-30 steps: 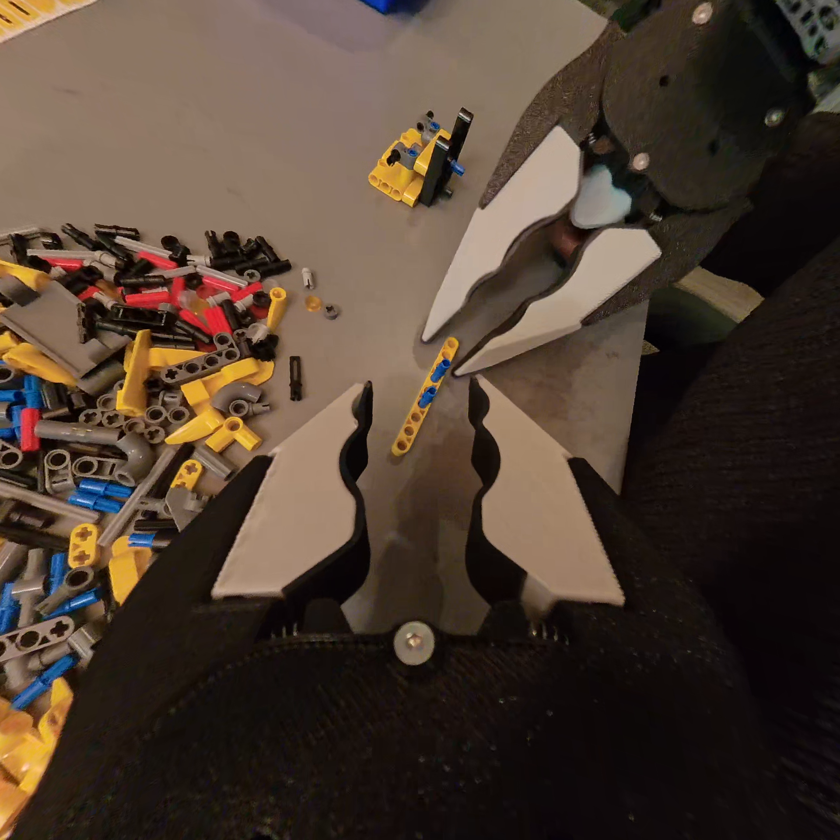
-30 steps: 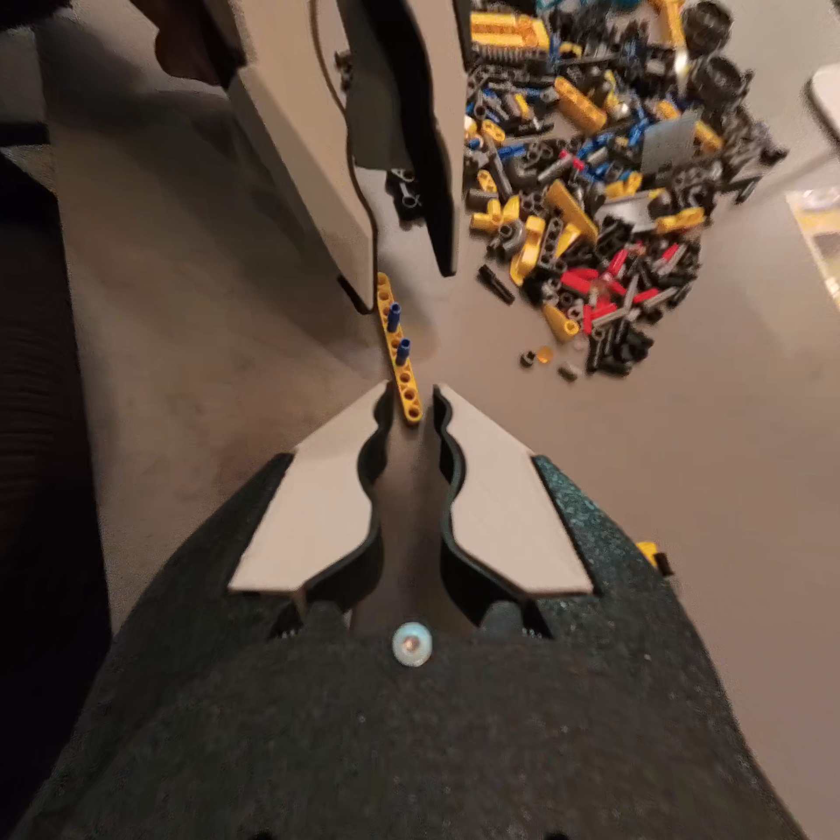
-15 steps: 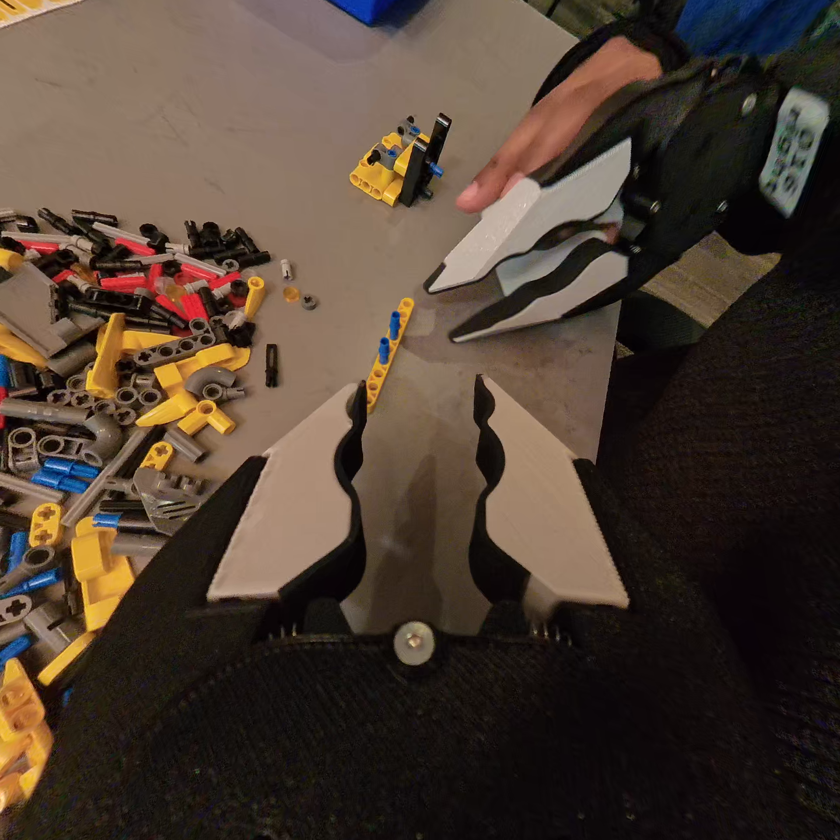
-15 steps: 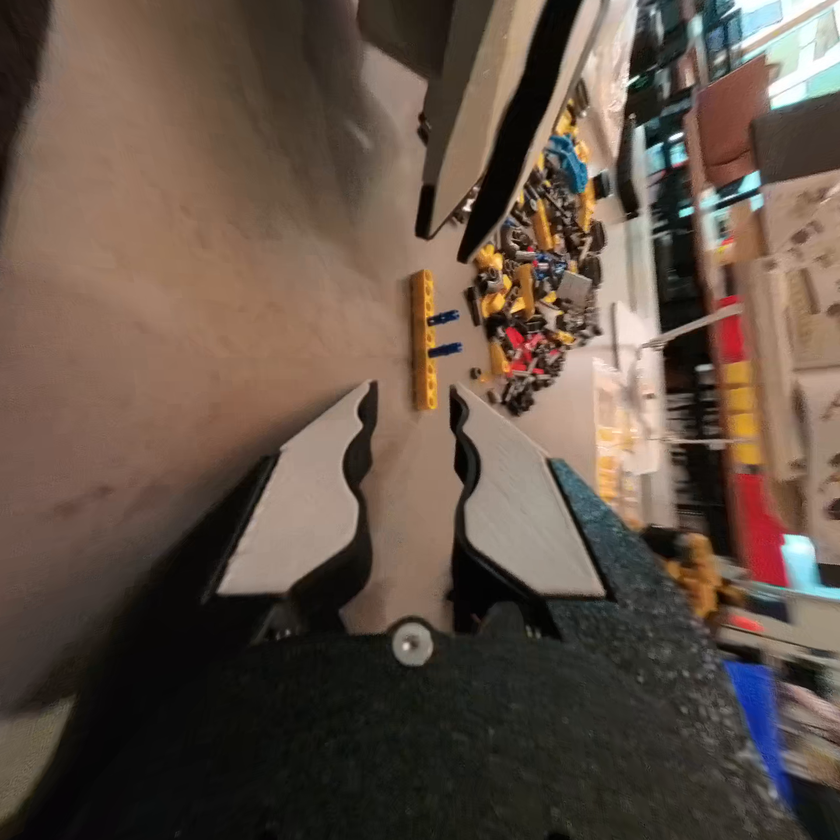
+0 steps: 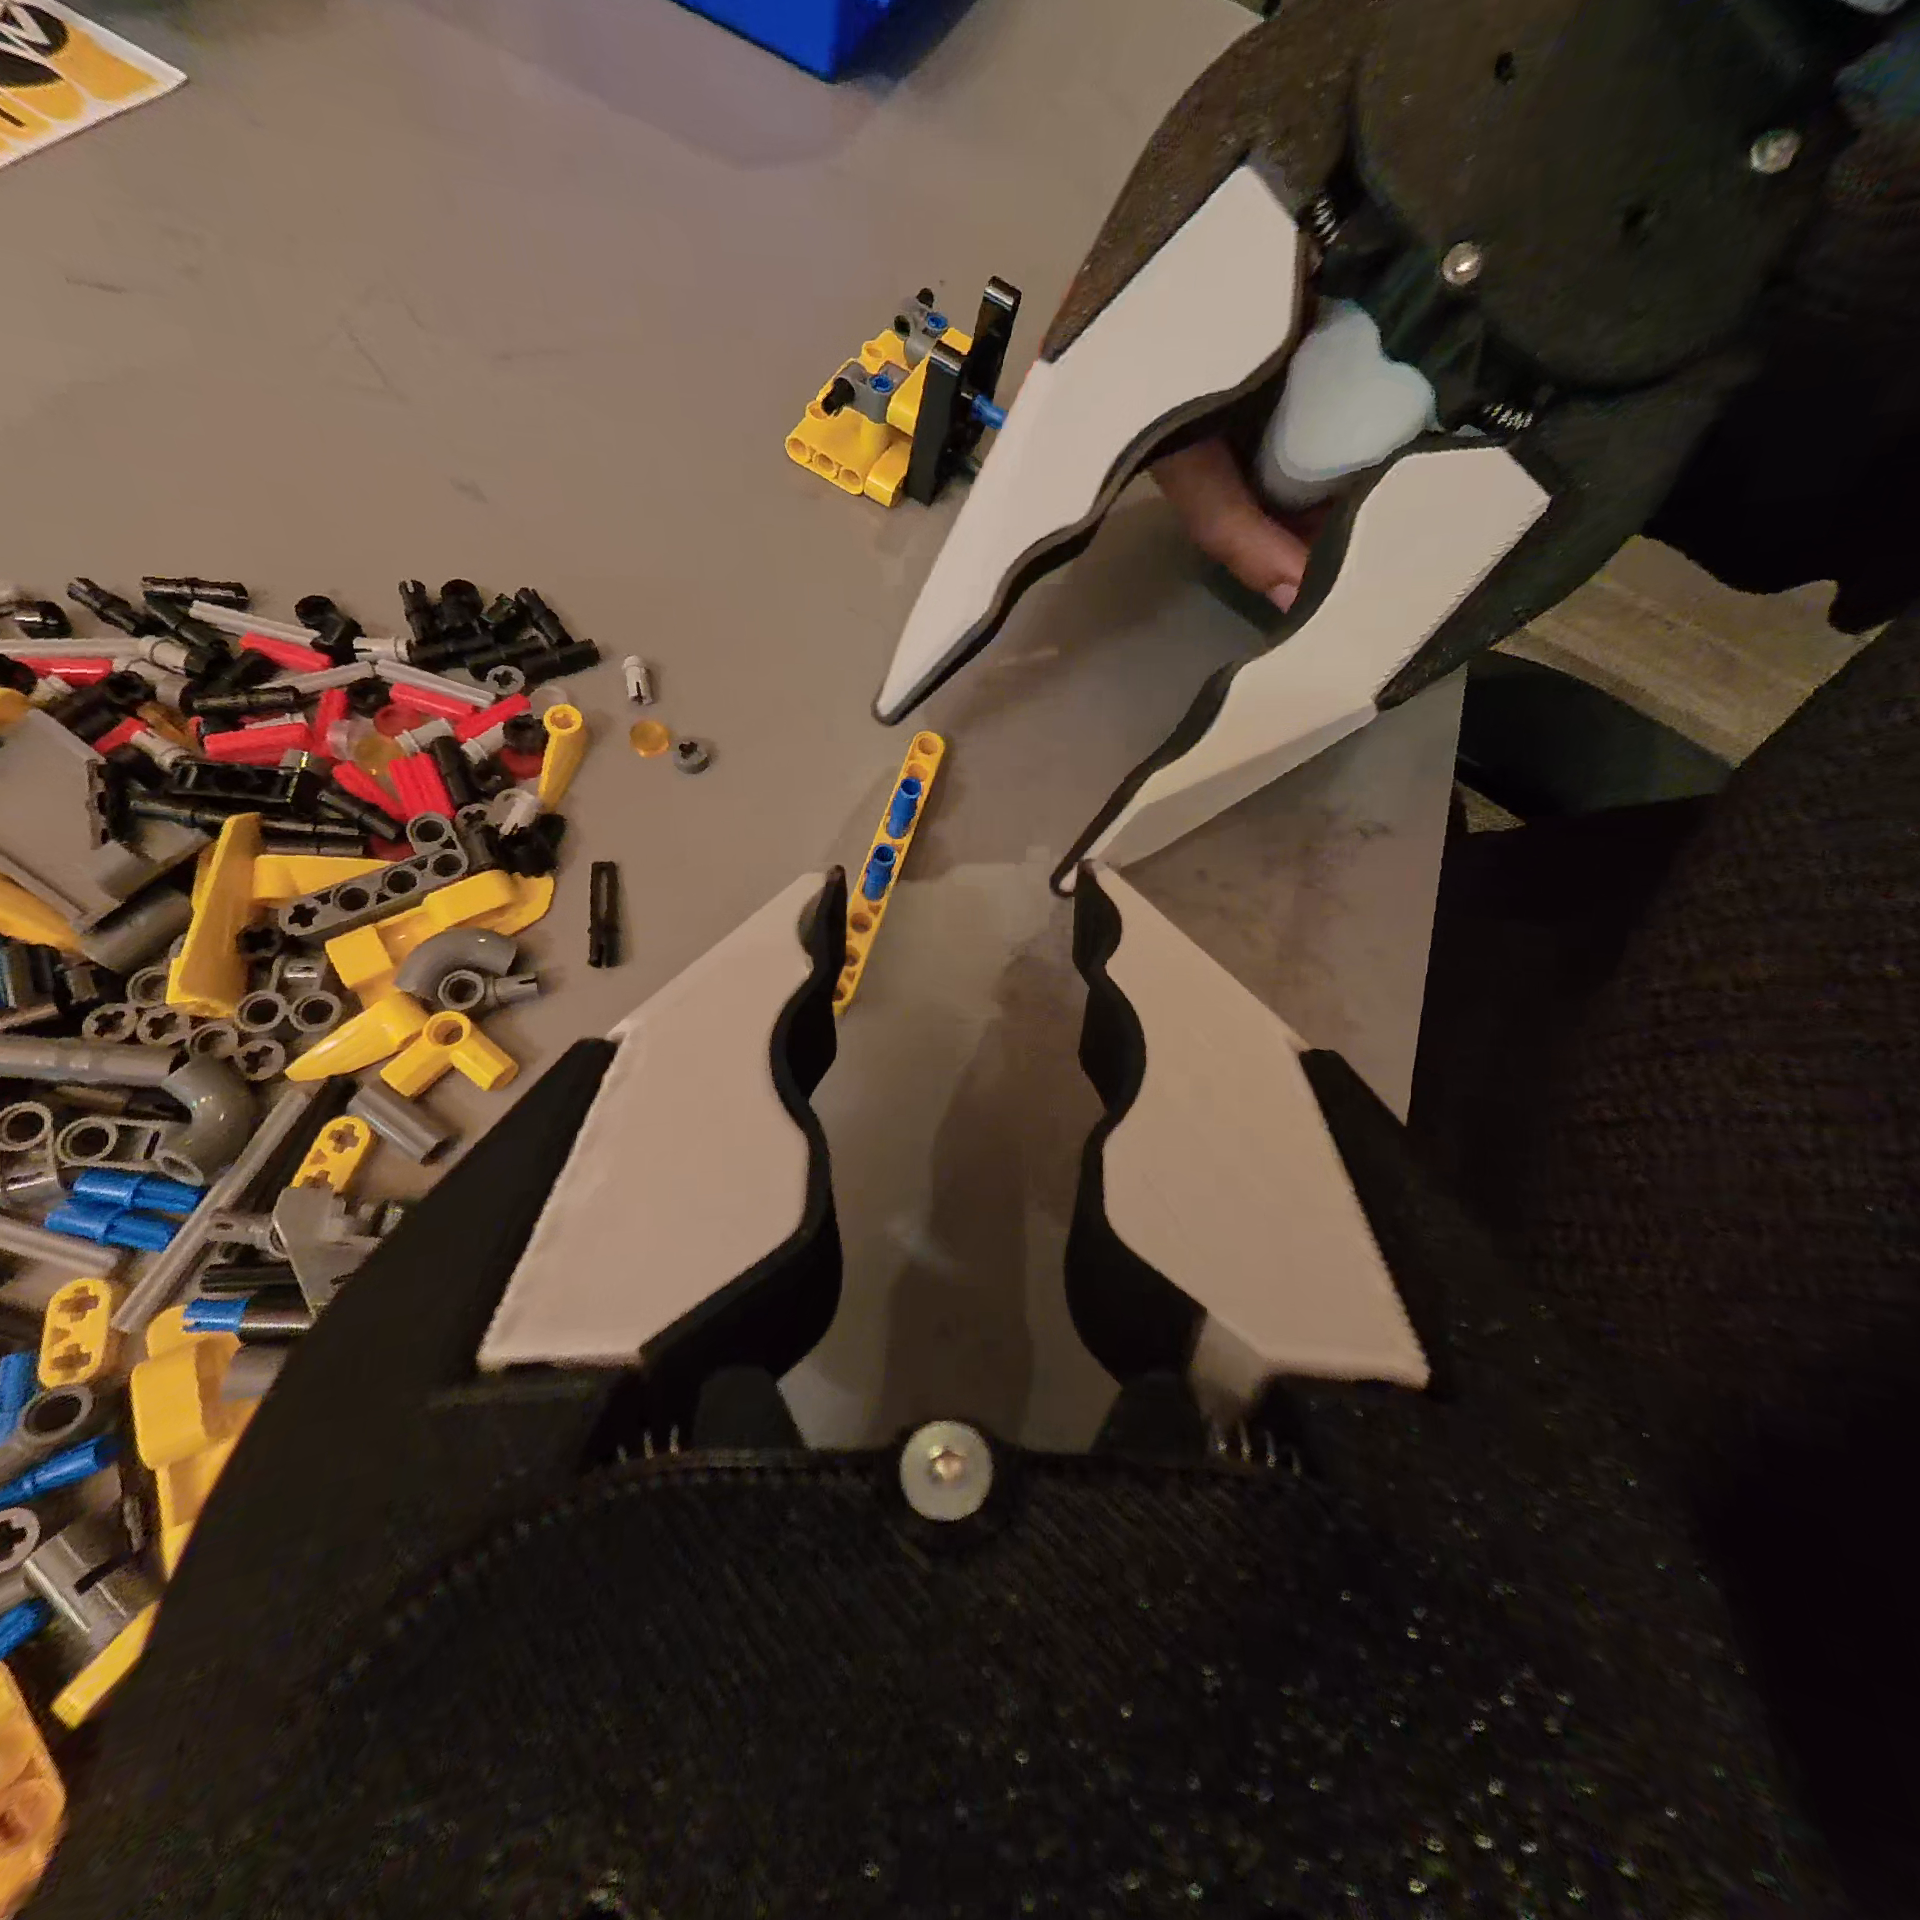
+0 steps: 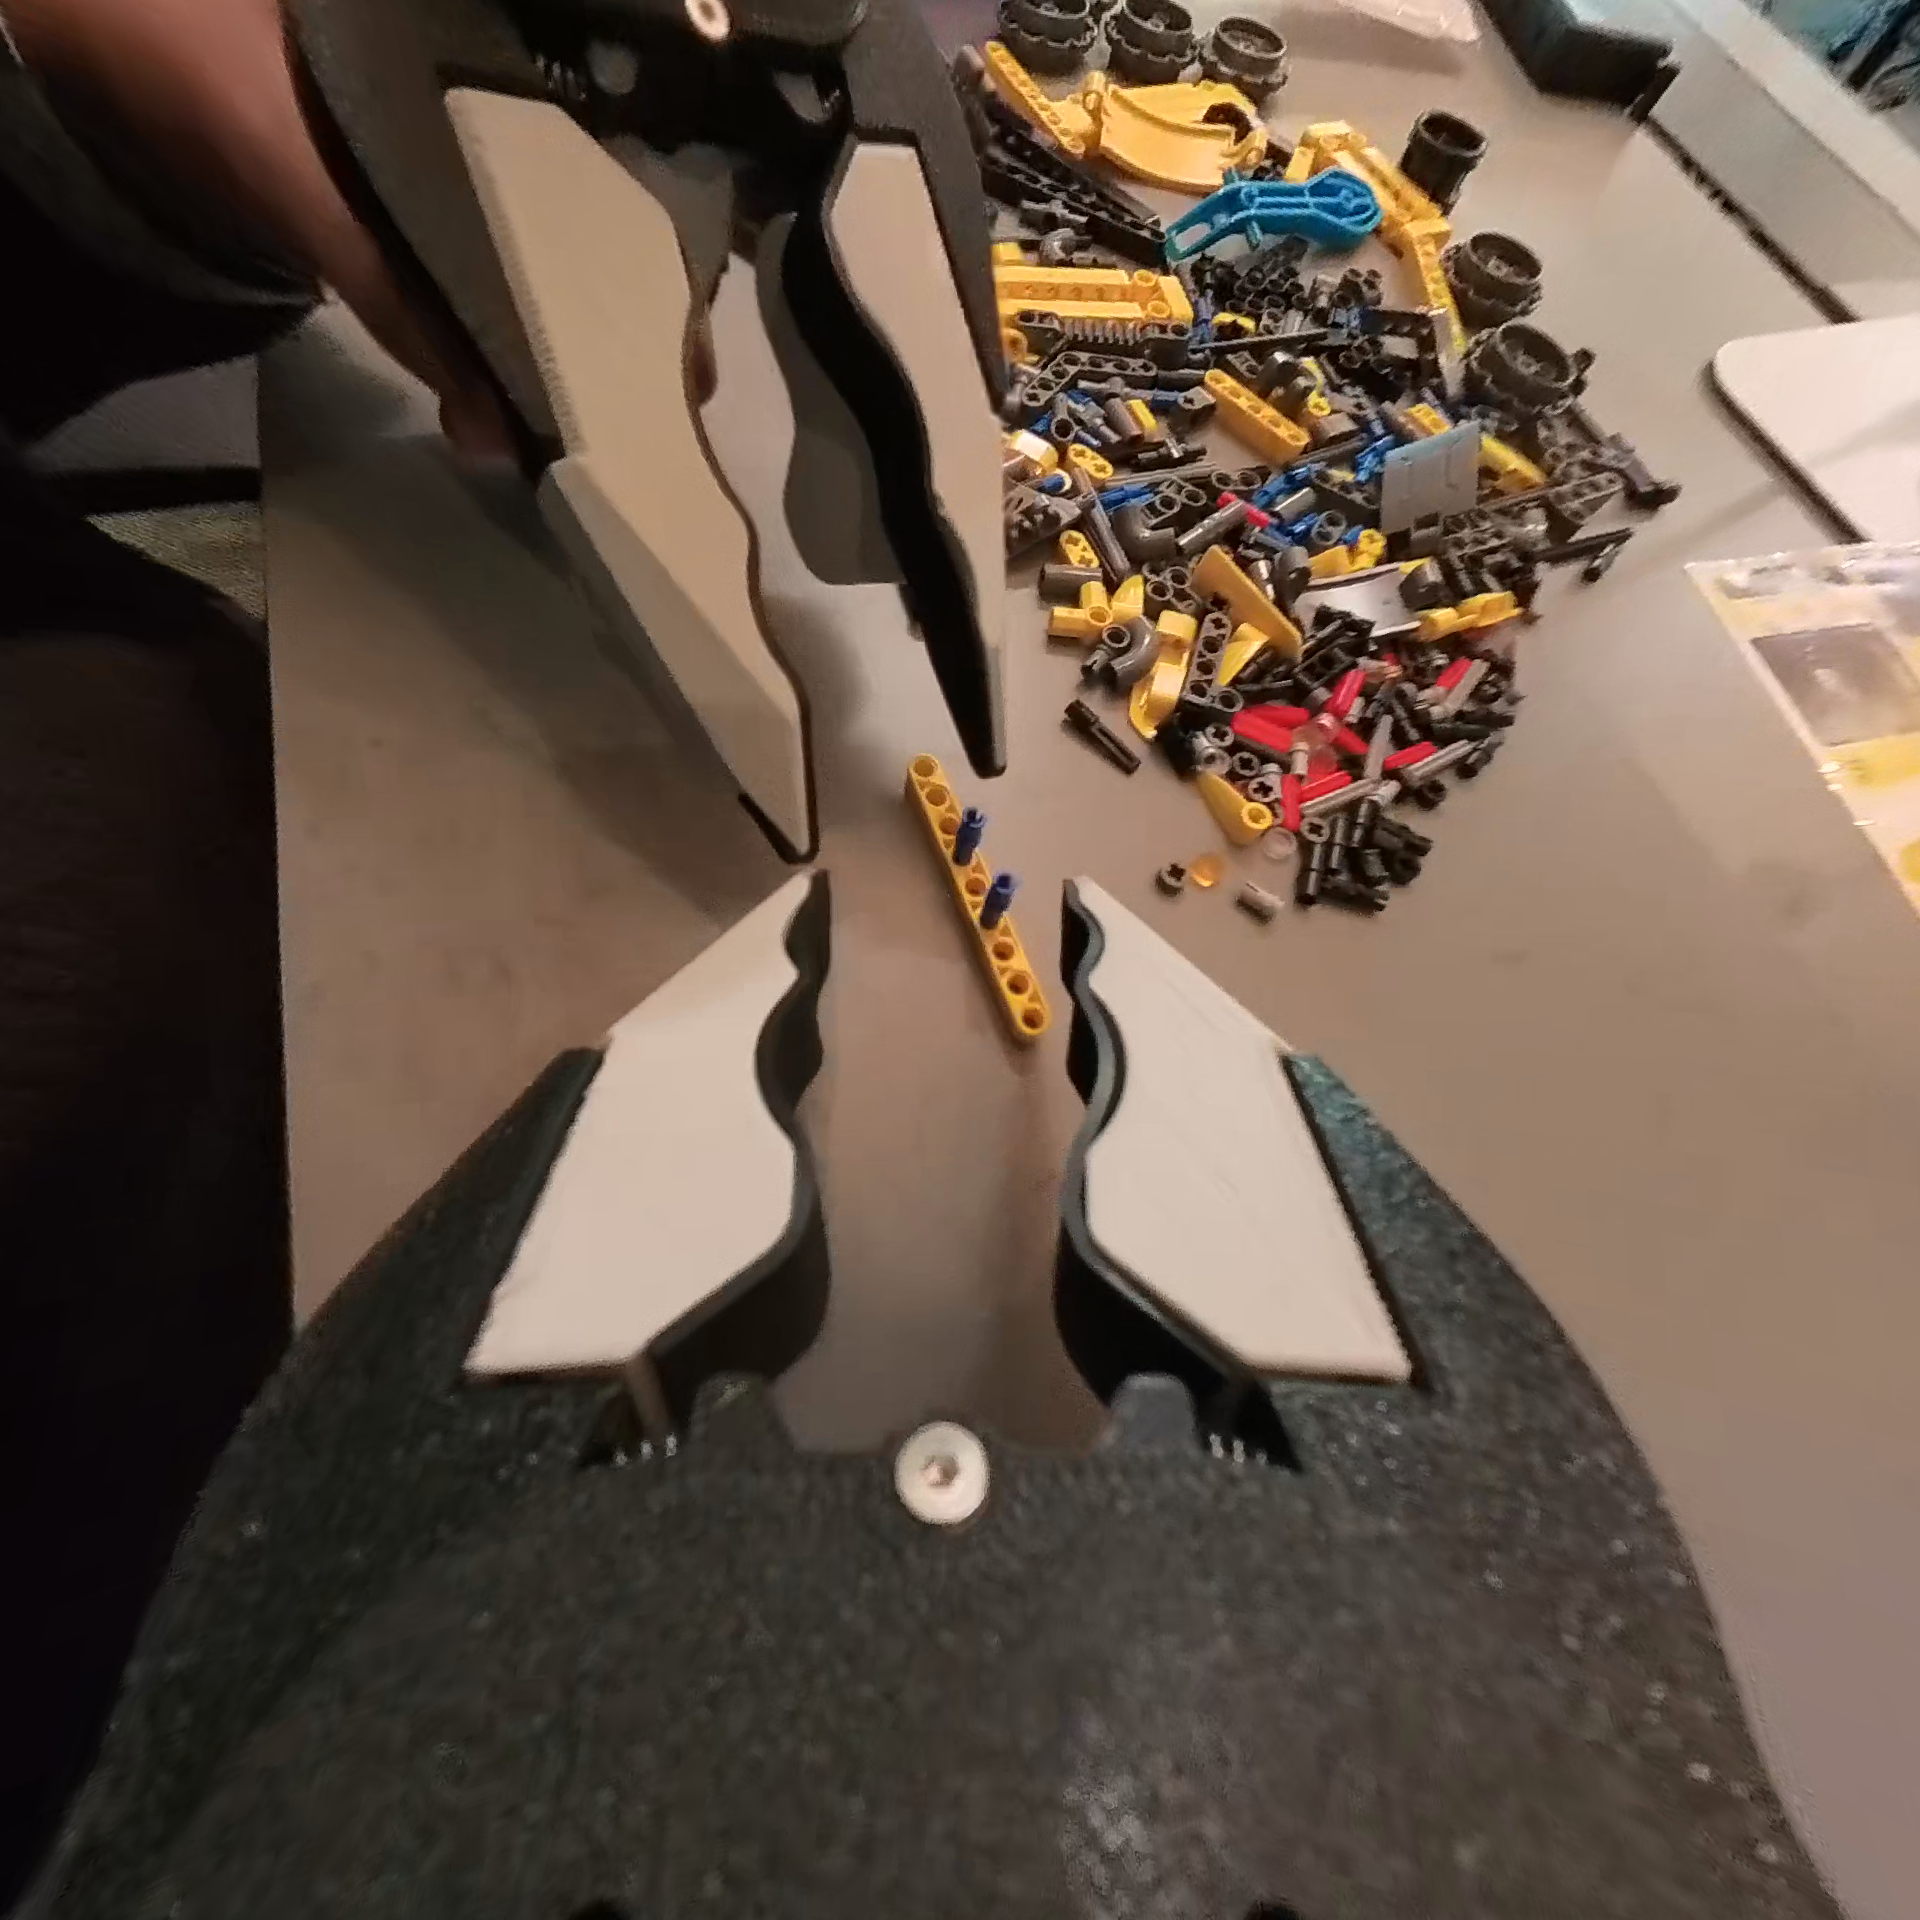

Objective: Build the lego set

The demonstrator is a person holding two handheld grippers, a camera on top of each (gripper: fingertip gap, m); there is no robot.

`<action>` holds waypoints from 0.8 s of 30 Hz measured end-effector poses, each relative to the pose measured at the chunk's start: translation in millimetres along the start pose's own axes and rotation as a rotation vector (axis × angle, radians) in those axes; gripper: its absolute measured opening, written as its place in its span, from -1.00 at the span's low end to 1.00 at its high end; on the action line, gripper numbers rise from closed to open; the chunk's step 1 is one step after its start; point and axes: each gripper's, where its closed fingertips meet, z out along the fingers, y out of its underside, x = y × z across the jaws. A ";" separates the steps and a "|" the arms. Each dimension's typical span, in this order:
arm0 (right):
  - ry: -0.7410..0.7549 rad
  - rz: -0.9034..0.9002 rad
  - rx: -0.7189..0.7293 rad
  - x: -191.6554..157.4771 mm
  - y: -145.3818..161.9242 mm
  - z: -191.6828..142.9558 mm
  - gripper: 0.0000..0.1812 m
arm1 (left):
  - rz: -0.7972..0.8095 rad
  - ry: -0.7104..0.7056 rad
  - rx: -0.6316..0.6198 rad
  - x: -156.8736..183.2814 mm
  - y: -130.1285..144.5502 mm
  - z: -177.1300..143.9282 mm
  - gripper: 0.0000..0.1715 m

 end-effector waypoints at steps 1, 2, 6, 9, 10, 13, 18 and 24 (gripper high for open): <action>-0.020 0.022 -0.003 -1.3 0.2 2.0 -0.48 | -0.001 0.001 0.004 0.5 -0.5 -0.4 -0.51; -0.039 0.037 -0.007 -3.0 0.4 3.6 -0.47 | -0.003 0.002 0.010 1.1 -1.1 -1.3 -0.51; -0.079 0.024 -0.027 -9.9 2.8 5.1 -0.45 | -0.029 0.023 0.045 3.4 -3.9 -6.4 -0.51; -0.100 0.003 -0.043 -17.6 5.3 5.2 -0.45 | -0.051 0.027 0.063 1.1 -4.6 -10.2 -0.51; -0.106 -0.004 -0.045 -20.1 5.8 4.3 -0.47 | -0.055 0.026 0.067 0.1 -4.6 -11.1 -0.51; -0.152 -0.022 -0.082 -30.6 13.6 -0.6 -0.52 | -0.061 0.028 0.065 -0.7 -3.5 -12.4 -0.50; -0.097 -0.027 -0.046 -23.9 10.4 -12.8 -0.51 | -0.041 0.030 0.048 0.9 0.7 -11.0 -0.48; -0.080 0.008 -0.057 -9.8 11.1 -5.6 -0.47 | 0.023 -0.011 -0.025 -1.0 10.3 -0.1 -0.47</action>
